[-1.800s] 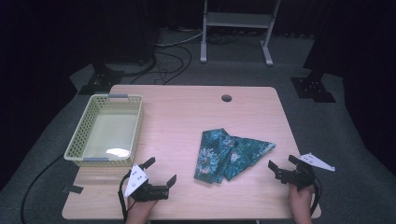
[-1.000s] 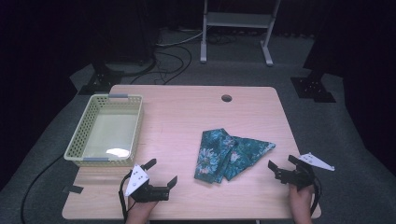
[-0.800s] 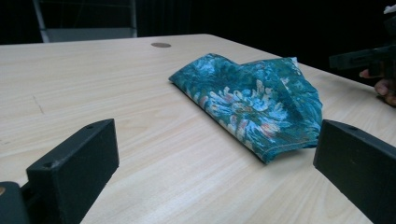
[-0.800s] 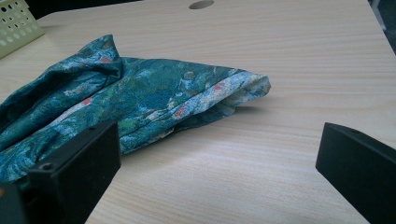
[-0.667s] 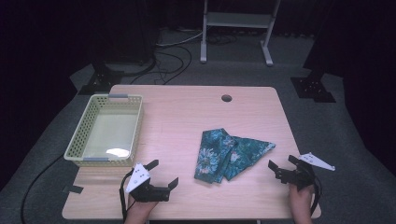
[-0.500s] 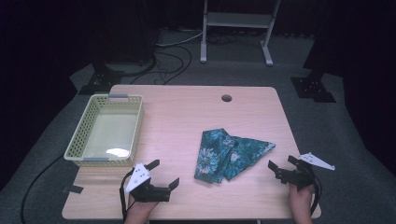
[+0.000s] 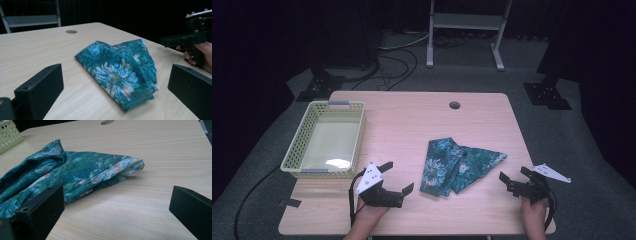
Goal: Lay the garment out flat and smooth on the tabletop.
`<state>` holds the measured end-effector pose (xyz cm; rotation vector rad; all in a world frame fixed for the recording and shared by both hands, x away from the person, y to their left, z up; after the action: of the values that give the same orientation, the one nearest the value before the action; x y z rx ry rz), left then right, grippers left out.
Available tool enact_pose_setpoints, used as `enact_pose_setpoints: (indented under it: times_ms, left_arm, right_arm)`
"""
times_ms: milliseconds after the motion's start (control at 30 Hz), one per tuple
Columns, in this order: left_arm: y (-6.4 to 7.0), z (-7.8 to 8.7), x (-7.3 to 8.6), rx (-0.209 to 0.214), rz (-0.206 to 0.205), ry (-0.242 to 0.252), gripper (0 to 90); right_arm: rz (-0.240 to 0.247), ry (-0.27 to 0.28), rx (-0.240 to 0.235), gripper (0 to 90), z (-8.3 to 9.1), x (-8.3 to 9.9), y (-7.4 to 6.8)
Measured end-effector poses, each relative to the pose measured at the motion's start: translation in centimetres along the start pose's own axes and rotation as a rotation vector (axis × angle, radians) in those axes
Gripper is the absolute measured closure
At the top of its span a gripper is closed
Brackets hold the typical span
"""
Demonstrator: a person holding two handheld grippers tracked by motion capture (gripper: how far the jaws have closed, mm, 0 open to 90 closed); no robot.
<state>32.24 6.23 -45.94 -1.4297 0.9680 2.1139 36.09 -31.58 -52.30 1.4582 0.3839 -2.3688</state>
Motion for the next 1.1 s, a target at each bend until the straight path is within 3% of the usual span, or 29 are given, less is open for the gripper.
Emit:
enact_pose_setpoints:
  times_ms: [200, 433, 533, 767, 900, 1100]
  left_arm:
    - [0.2, -0.8, -1.4, 0.008, 0.017, 0.001, 0.0]
    - [1.3, -2.3, -2.5, 0.040, 0.018, -0.040, 0.0]
    - [2.0, -3.7, -2.8, 0.040, 0.009, -0.073, 0.0]
    - [3.1, -5.7, -3.3, 0.069, 0.010, -0.094, 0.0]
    - [3.6, -6.9, -3.7, 0.057, 0.001, -0.104, 0.0]
    - [4.4, -8.6, -4.6, 0.088, 0.026, -0.107, 0.0]
  right_arm:
    - [0.000, 0.001, -0.002, 0.0, 0.0, 0.0, 0.0]
    - [0.000, 0.002, -0.002, 0.0, 0.0, 0.0, 0.0]
    - [0.000, 0.001, -0.004, 0.0, 0.0, 0.0, 0.0]
    - [0.001, 0.002, -0.008, 0.0, 0.0, 0.0, 0.0]
    - [-0.001, 0.003, -0.010, 0.0, 0.0, 0.0, 0.0]
    - [-0.002, 0.003, -0.016, 0.0, 0.0, 0.0, -0.1]
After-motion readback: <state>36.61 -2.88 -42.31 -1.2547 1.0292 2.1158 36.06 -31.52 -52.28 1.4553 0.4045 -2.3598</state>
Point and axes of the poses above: each handheld gripper's, and its own axes: z roughly backward along the jaws, x roughly out of its underside, y roughly to its right, the point moved 9 cm from there along -z, roughly forward along the jaws, and after that the axes turned 13 degrees about z, right-handed, at the moved point
